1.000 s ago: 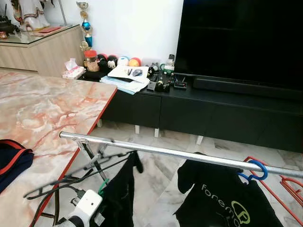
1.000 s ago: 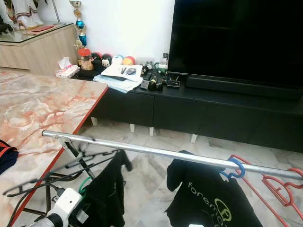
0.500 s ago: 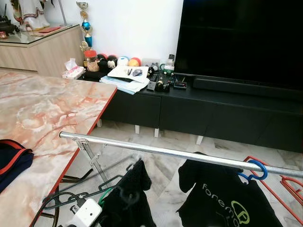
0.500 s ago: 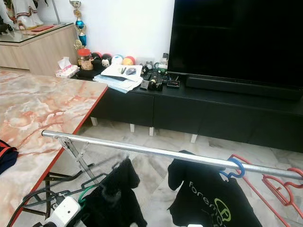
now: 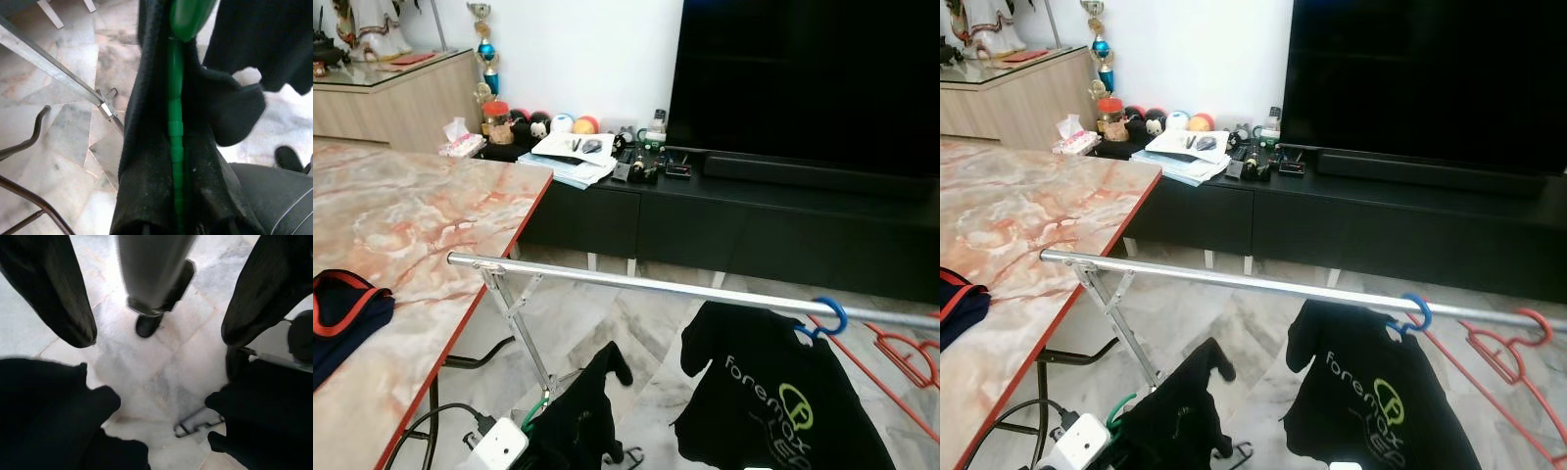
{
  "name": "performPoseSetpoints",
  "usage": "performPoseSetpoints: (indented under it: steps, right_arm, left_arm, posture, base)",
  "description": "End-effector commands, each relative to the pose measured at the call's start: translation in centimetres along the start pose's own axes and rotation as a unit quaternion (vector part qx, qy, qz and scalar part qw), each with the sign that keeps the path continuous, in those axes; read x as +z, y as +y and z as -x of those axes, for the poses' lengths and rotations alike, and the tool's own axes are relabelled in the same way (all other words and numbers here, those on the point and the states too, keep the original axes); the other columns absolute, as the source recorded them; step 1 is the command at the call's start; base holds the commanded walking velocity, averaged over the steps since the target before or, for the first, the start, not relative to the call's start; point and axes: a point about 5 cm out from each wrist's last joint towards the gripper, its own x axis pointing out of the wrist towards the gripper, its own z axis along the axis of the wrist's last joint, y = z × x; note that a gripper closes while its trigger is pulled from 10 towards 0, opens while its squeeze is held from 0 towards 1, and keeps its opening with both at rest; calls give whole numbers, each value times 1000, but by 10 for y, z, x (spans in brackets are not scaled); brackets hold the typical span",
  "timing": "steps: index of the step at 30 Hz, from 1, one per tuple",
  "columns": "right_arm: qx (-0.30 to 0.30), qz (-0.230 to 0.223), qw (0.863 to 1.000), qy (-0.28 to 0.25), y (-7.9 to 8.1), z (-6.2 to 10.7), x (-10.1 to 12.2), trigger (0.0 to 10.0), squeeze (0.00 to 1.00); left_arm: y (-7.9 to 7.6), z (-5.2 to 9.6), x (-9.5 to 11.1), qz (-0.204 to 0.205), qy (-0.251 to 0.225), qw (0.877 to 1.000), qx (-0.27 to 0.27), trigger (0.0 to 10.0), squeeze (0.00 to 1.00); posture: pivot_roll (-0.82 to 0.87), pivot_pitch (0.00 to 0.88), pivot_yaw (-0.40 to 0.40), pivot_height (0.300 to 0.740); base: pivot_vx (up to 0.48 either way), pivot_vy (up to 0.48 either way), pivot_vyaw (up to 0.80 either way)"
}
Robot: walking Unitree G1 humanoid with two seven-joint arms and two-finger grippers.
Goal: Hang hanger
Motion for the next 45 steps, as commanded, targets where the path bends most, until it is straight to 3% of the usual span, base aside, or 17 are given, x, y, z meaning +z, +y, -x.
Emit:
performPoseSetpoints:
  steps: [1,45]
  right_arm:
    - [-4,6,1000,-1,-4,0,2,10000,0]
    - [-4,6,1000,-1,-3,0,2,10000,0]
  left_arm:
    - [2,0,8,-2,-19,1000,5,10000,0]
    - [2,2,12,9,-18,1000,3,10000,0]
  posture:
    - [166,5,-3,740]
    - [167,0,0,740]
  base:
    - [-247,0,0]
    - [-243,0,0]
